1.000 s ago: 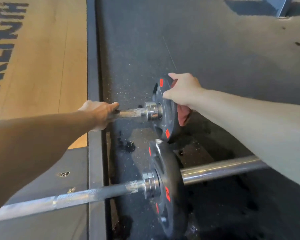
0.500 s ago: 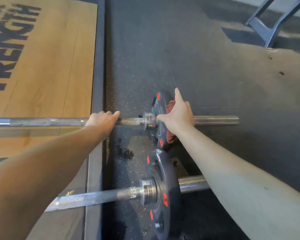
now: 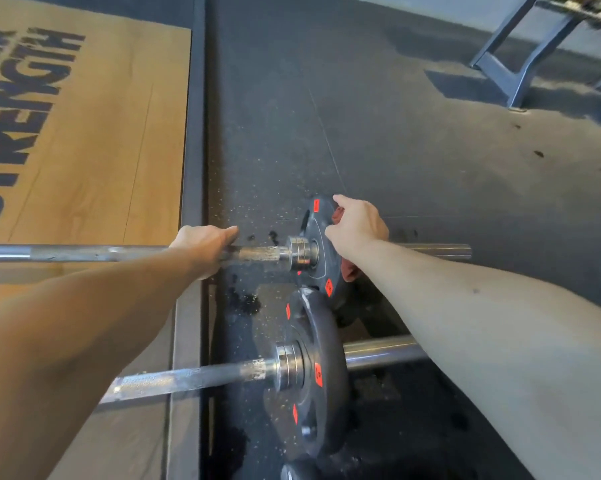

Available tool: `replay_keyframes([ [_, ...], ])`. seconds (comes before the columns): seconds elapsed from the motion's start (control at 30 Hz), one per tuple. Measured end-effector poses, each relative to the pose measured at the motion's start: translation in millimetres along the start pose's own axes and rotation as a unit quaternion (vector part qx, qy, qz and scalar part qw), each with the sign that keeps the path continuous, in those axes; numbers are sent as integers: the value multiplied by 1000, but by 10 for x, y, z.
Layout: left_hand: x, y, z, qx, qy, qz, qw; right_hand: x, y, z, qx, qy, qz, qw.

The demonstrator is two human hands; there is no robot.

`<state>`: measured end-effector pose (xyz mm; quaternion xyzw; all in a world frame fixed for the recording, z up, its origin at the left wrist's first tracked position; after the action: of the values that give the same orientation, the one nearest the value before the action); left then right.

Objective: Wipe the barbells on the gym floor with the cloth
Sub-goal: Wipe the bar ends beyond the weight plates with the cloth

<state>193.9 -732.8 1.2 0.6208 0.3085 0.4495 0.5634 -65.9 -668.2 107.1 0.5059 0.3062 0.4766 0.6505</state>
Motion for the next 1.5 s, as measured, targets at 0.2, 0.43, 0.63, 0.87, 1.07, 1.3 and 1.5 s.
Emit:
replay_keyframes([
  [0.2,-15,-51,51,-28,2,-2,1000,46,37,-53,-124,64,48,989],
  [0.43,10,-40,50,-33,30,33,998,250,-165,-161,-249,-2,11,969],
  [0.63,-36,-119,6,-26,36,28,999,281,-146,-111,-124,-9,-17,992],
  [0.87,-55,-104,9,-26,62,11,998,303,-194,32,-45,33,-50,997],
  [1.07,-57,-52,-57,-13,51,7,999,363,-184,-222,-101,3,-81,992],
  [1.3,-19,-64,-33,13,47,0,999,350,-167,-202,-97,-18,-95,991],
  [1.5,-10,-51,8,1,38,26,999,442,-158,-37,8,63,-58,996],
])
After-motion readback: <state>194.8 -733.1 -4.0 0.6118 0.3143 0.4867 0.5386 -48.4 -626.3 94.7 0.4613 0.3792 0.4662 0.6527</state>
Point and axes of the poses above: each hand's wrist, its own x-axis away from the middle knuckle, its own y-axis out of the back of the hand, z = x × y, the point moved 5 cm from there along -x, towards the middle knuckle, and after that the axes turned 6 degrees about y, right-handed, at the moved point
